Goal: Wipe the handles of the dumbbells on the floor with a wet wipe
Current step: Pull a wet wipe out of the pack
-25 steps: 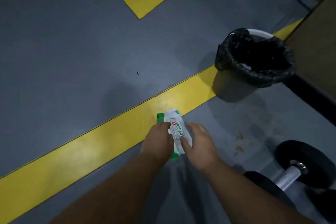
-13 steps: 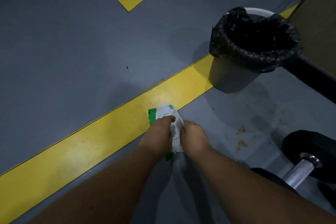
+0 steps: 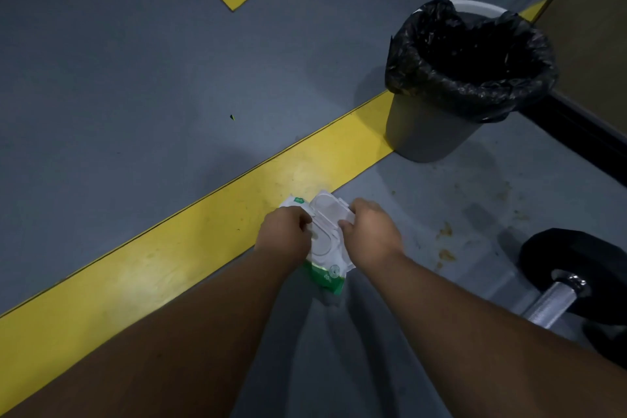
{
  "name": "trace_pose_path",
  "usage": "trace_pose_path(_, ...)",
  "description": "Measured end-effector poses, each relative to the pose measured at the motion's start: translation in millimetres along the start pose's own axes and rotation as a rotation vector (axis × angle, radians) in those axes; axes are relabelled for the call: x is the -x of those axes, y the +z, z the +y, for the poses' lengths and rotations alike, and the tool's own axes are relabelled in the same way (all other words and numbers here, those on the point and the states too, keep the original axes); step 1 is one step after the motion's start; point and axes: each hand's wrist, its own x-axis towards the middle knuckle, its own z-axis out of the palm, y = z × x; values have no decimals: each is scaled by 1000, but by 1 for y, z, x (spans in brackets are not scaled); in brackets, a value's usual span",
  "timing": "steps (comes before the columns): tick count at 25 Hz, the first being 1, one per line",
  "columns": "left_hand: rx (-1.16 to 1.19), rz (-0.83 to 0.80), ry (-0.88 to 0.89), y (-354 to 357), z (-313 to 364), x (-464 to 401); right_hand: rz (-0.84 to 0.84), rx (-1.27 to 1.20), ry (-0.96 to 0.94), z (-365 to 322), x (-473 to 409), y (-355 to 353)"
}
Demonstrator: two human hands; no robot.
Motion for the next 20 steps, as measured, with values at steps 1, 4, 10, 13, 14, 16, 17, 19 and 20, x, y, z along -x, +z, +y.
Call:
trace_pose_path(1,61,2,-42,-2,-1,2,62,21,28,-3,4,-2)
trace_pose_path(4,238,-12,-124,-6,-3,7,88,98,20,-16,15,1)
trace_pose_path(10,656,-14,-408,-1,1,33,192,-198,395,-20,16,11)
trace_pose_path(13,603,-54,-350,7,8,50,-16,-99,83,-25,34,20)
trace_pose_path(14,571,-52,-319,11,8,53,-63,-76,-5,-23,39,22)
trace_pose_path(16,482,-14,-288,13,6,56,-98,-31,-96,-13,36,22)
trace_pose_path(17,410,7,-269,12,5,56,-126,58,-119,-11,35,21)
trace_pose_path(19,273,34,-174,9,7,55,-215,233,-122,-10,34,23)
trace_pose_path(20,234,26,-107,7,10,55,-238,274,-103,-11,36,24)
